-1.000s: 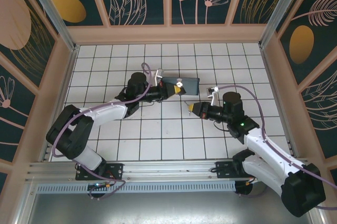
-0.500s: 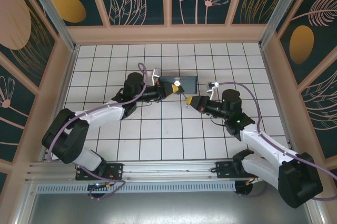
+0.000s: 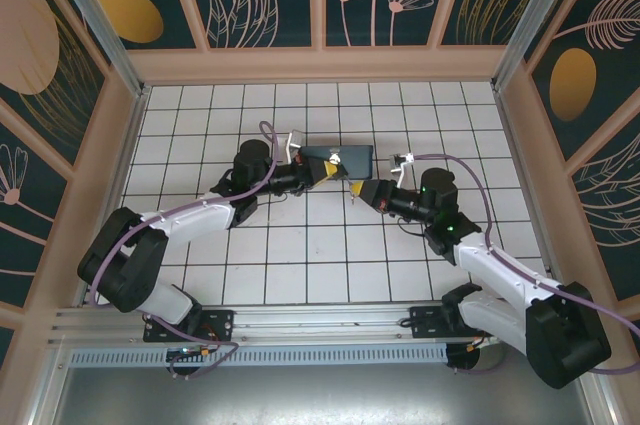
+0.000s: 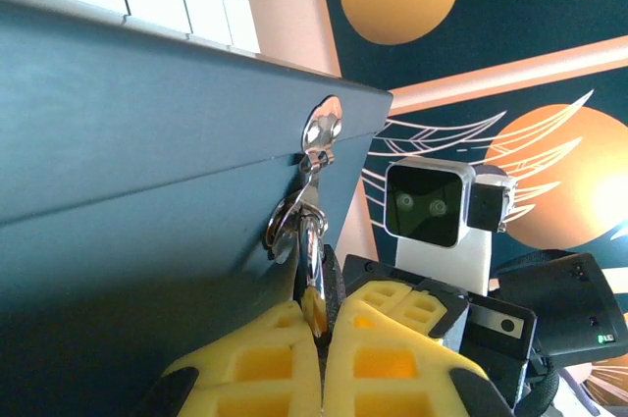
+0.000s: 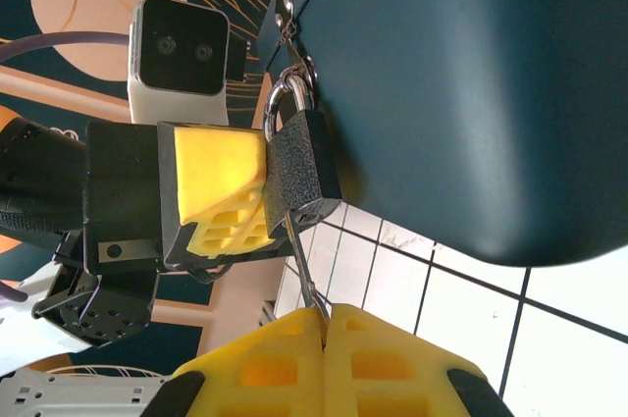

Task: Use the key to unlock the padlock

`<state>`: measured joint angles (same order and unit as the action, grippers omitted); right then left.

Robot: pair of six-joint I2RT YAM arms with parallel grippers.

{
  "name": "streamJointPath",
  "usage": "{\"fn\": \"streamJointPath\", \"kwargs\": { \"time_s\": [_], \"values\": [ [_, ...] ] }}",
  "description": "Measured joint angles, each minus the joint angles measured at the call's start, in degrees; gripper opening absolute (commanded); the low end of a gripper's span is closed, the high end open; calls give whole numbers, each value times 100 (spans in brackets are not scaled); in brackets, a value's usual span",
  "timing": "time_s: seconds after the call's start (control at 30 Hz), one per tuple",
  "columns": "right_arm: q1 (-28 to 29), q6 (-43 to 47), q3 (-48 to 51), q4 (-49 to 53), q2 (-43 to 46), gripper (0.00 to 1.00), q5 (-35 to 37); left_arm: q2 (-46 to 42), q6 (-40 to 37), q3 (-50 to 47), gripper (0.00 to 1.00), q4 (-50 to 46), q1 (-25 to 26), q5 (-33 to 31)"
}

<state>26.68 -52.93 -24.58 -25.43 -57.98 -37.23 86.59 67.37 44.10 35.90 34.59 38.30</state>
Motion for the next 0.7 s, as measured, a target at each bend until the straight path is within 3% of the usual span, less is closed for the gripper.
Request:
{"fn": "streamJointPath", "kwargs": {
  "time_s": [0.7],
  "values": [
    [68,-125,-2,-286,-275,0,-24,-9,131,-114,0,251,-15,-7]
  ]
}}
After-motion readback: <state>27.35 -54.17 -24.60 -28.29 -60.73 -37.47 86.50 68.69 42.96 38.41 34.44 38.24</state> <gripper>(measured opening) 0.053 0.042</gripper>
